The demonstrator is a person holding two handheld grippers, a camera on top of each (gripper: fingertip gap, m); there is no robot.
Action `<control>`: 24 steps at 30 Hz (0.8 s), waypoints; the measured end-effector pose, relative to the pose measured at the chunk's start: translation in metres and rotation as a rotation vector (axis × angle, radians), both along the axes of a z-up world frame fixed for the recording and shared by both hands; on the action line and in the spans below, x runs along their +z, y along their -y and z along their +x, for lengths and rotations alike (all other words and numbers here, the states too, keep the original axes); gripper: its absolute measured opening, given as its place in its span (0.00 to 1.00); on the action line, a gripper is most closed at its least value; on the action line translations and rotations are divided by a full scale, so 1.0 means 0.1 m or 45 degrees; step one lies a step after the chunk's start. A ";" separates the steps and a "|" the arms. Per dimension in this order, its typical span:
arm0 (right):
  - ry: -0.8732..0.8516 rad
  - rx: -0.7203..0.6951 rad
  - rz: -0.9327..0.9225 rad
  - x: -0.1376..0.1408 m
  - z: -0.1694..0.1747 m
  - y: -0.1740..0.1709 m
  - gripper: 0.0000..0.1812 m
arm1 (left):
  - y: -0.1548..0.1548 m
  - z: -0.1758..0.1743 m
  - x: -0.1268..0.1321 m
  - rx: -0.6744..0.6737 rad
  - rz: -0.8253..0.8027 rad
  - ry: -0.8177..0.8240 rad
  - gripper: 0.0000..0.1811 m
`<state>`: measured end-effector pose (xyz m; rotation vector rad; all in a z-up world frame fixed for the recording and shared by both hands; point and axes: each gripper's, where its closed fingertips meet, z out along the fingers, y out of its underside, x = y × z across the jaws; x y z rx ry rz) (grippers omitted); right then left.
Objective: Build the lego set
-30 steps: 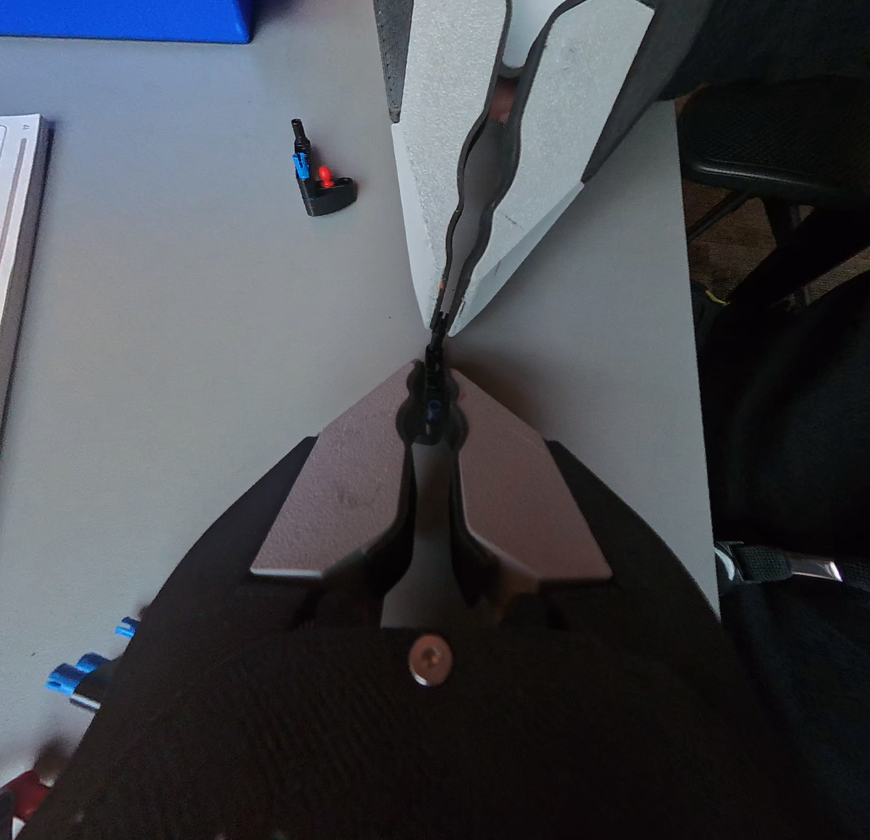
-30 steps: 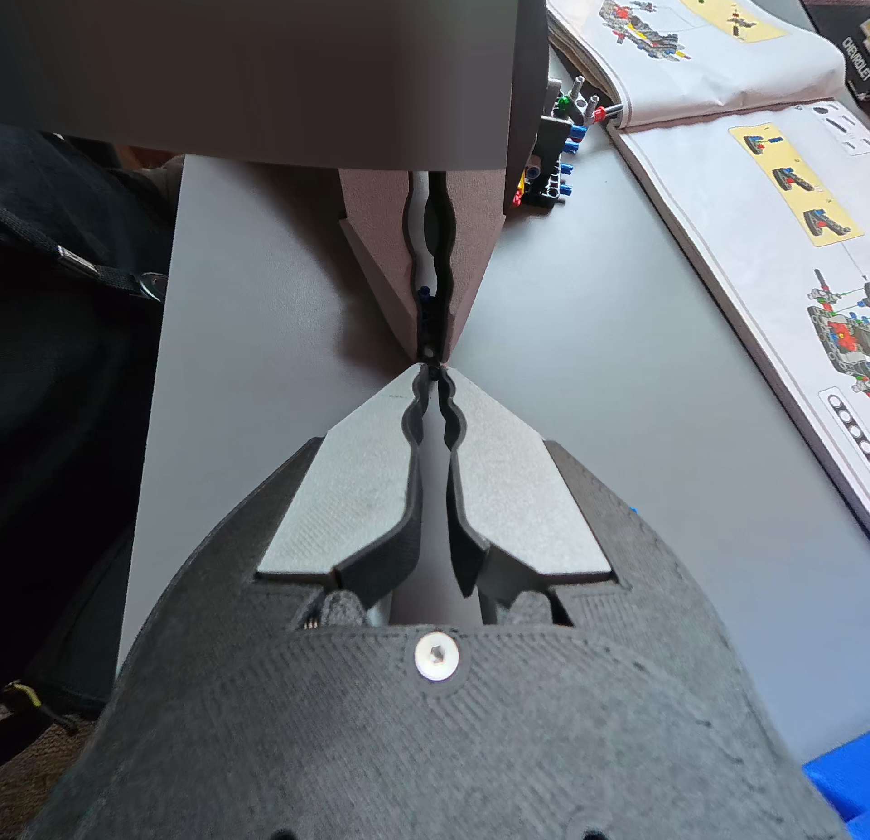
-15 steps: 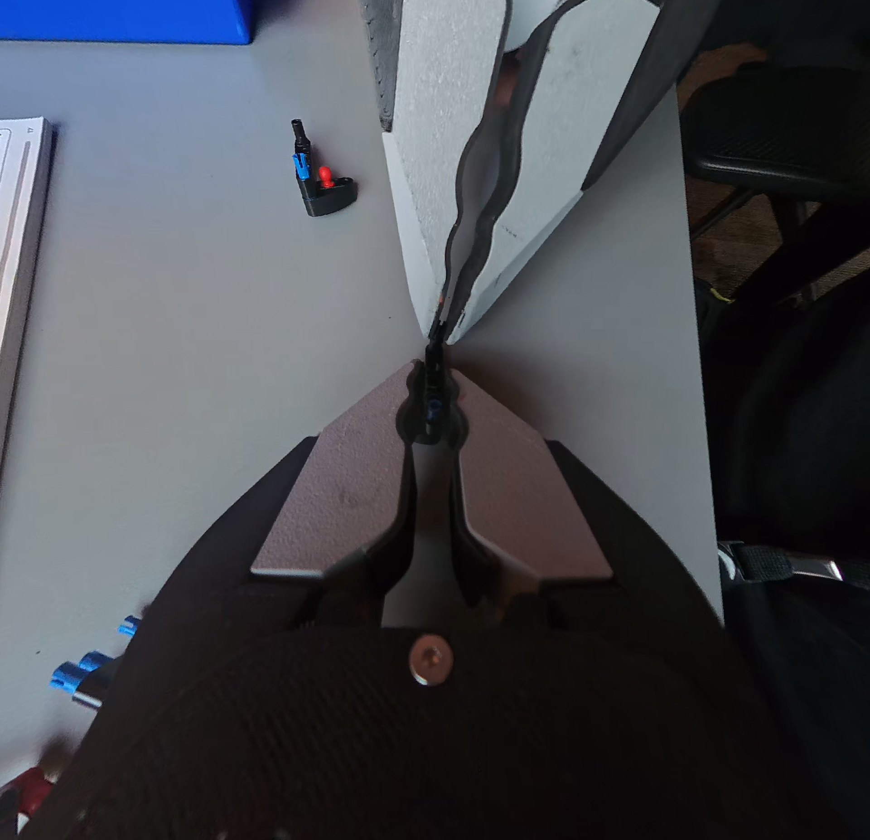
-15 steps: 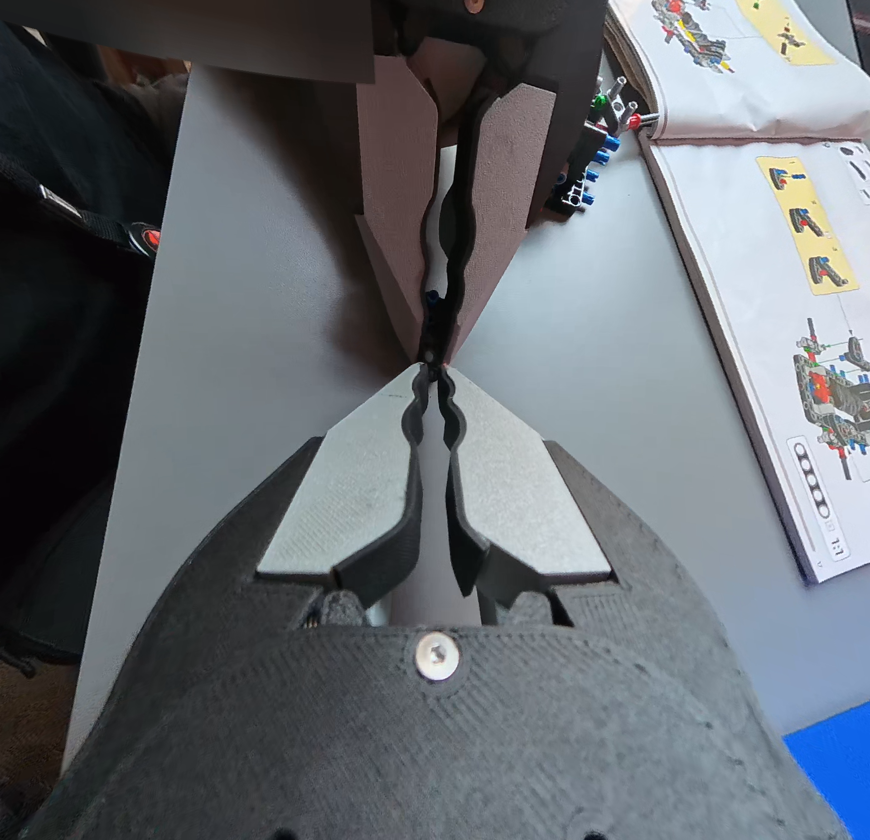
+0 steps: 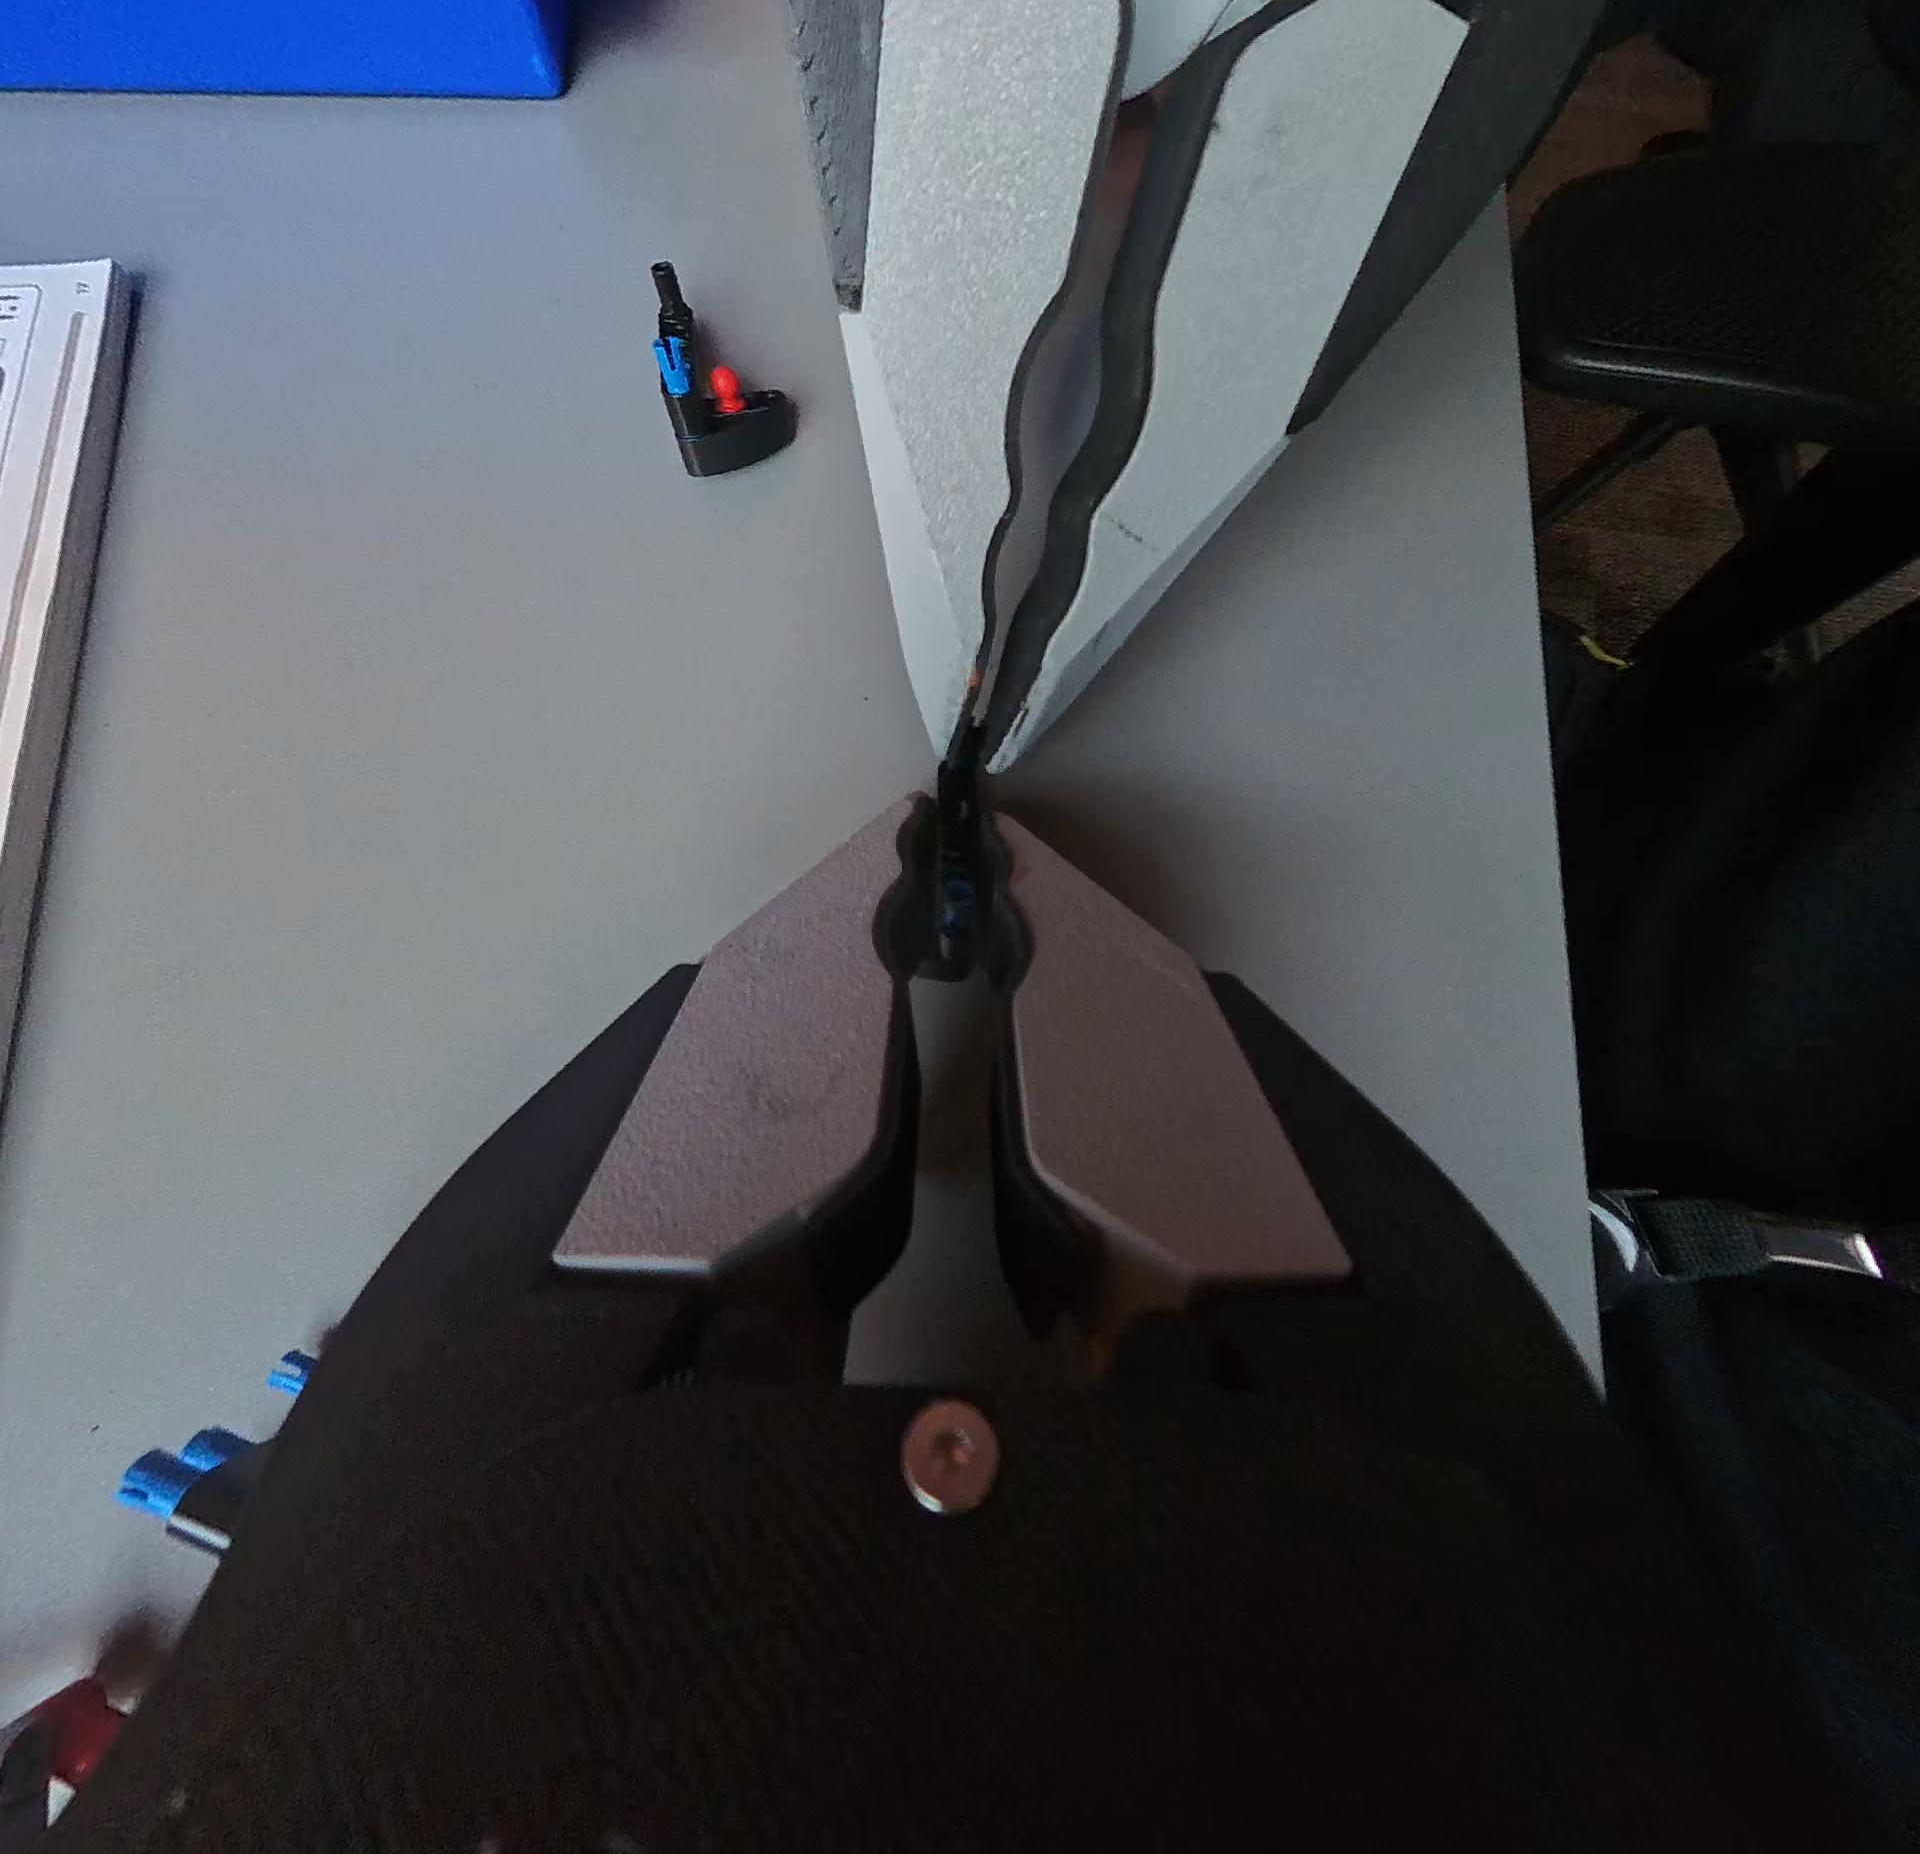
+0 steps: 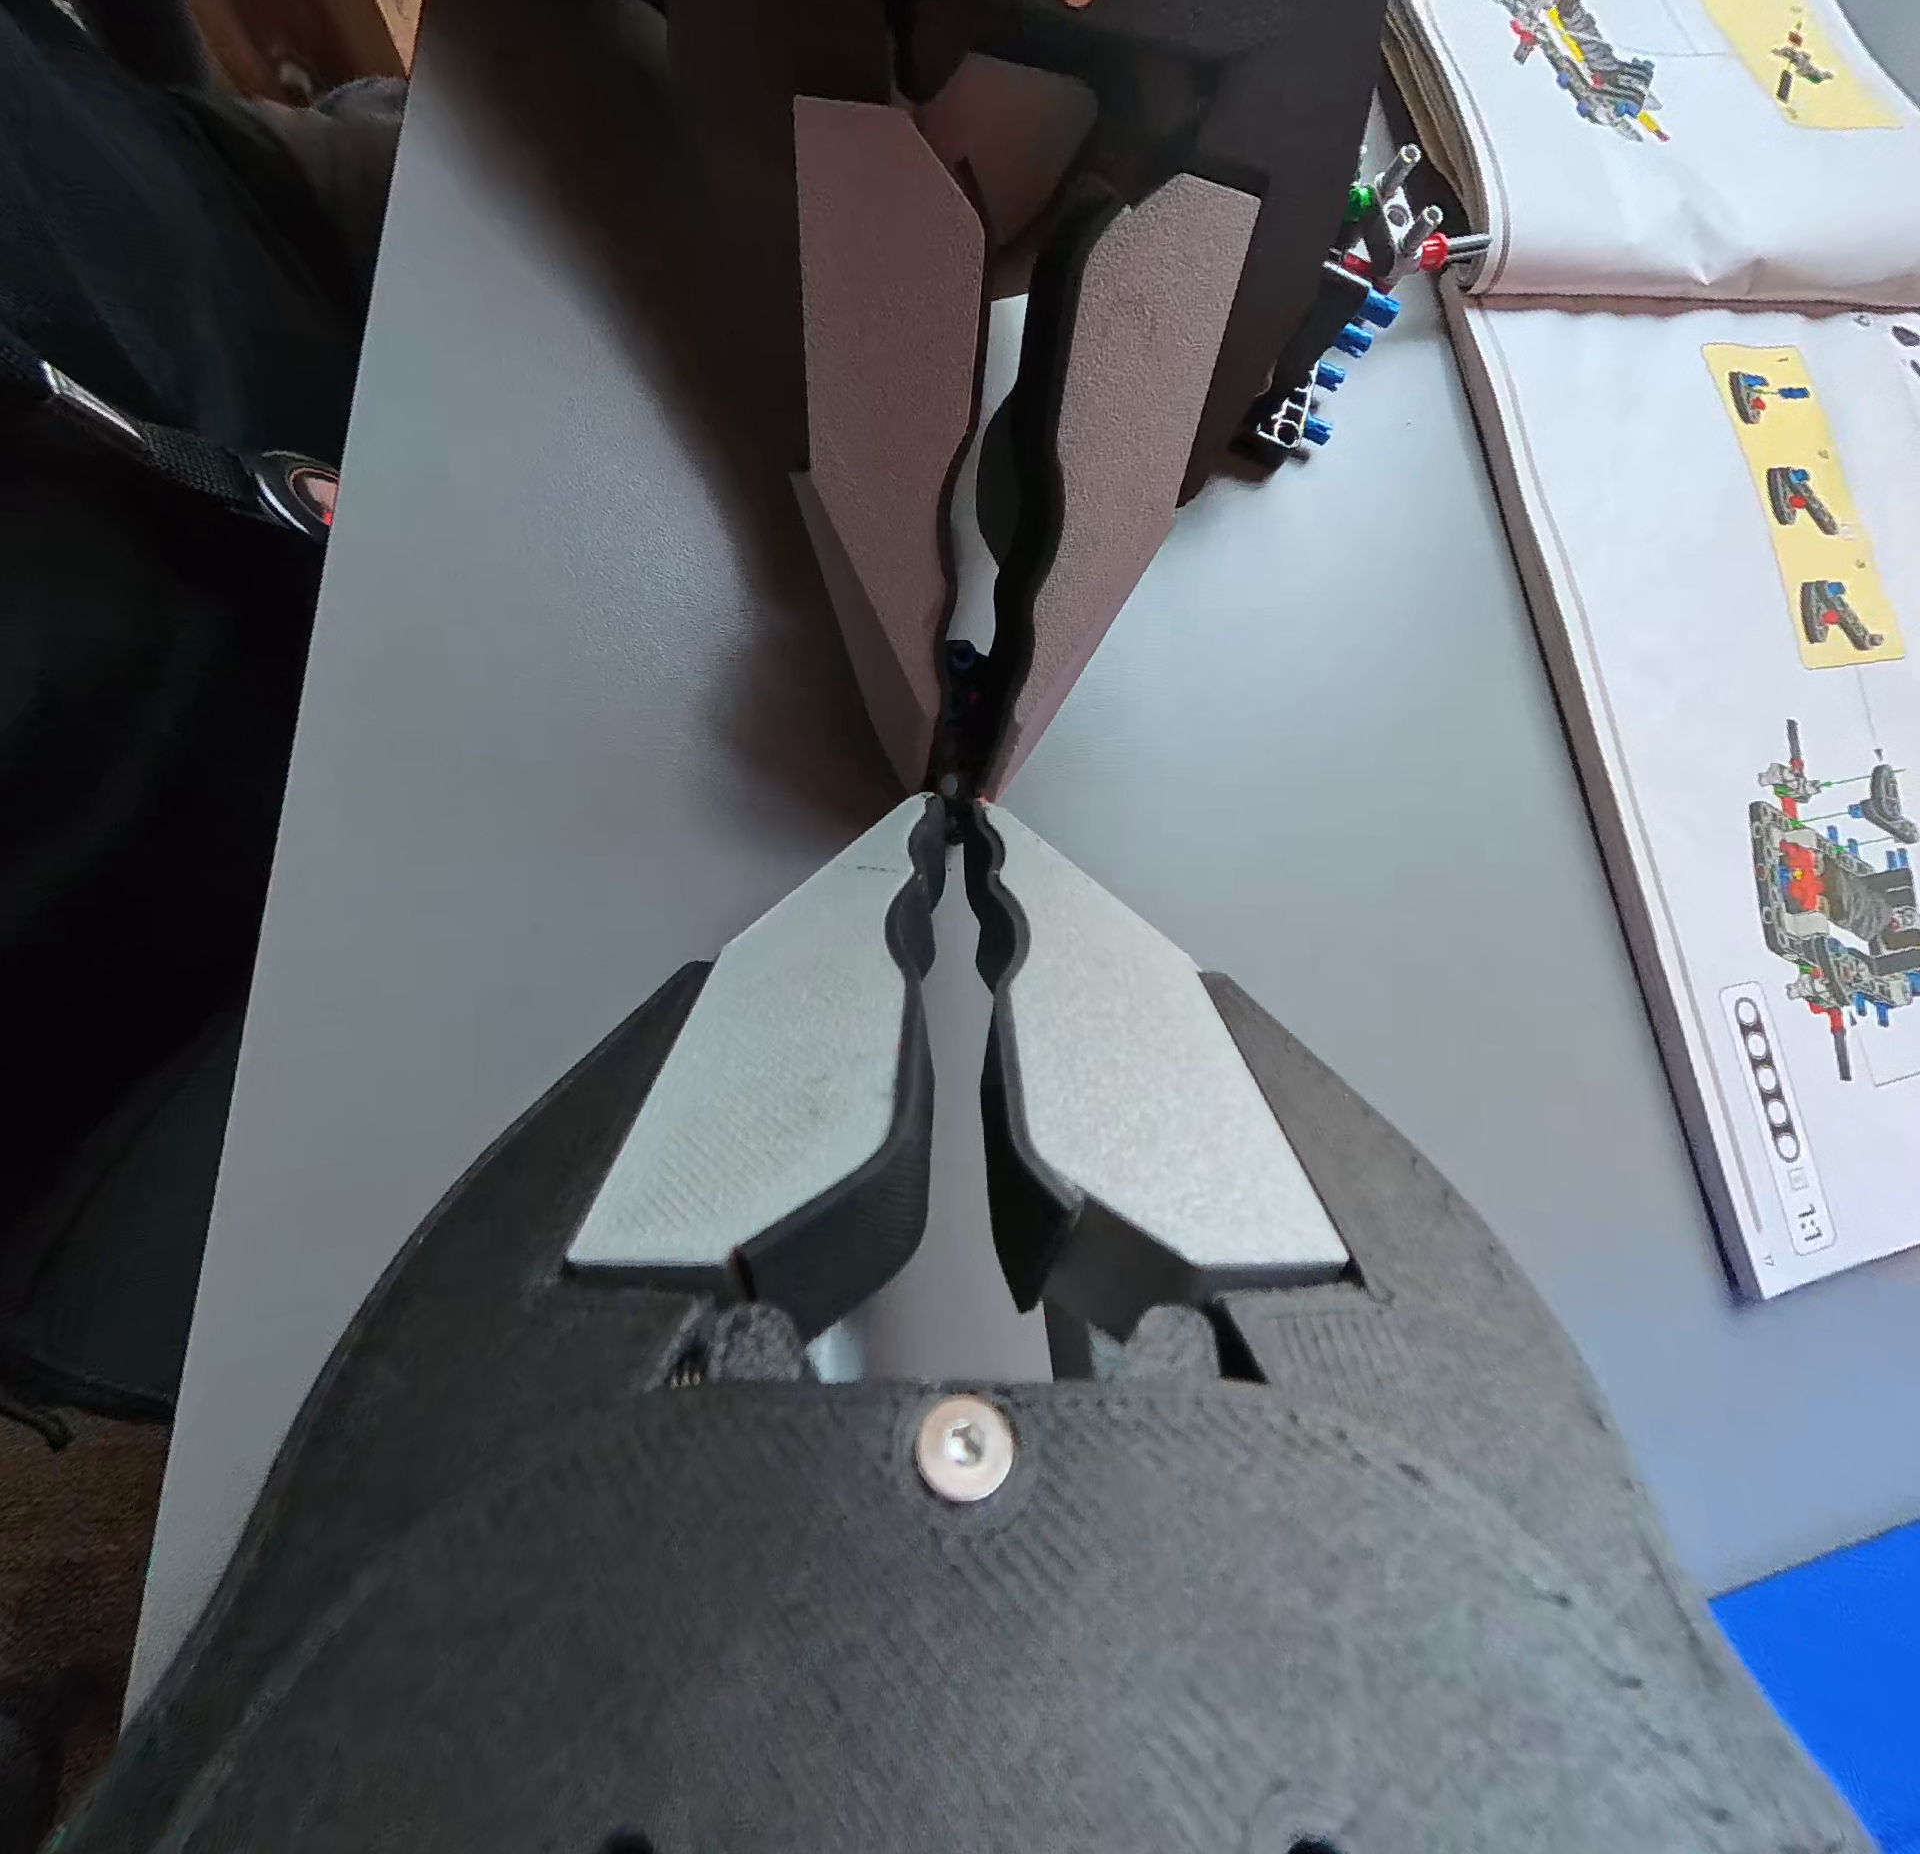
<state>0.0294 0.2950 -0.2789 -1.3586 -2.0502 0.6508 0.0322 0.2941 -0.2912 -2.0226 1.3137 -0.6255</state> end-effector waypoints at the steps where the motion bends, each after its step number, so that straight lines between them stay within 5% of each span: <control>1: 0.008 0.001 -0.006 0.00 -0.01 0.00 0.01 | 0.00 0.00 0.00 0.000 -0.002 0.001 0.03; 15: -0.170 -0.059 -0.174 0.03 0.00 -0.01 0.00 | -0.01 0.02 0.00 0.000 0.008 0.000 0.03; 24: -0.206 -0.103 -0.153 0.07 0.02 0.05 0.13 | 0.05 0.07 0.19 -0.049 0.115 0.102 0.02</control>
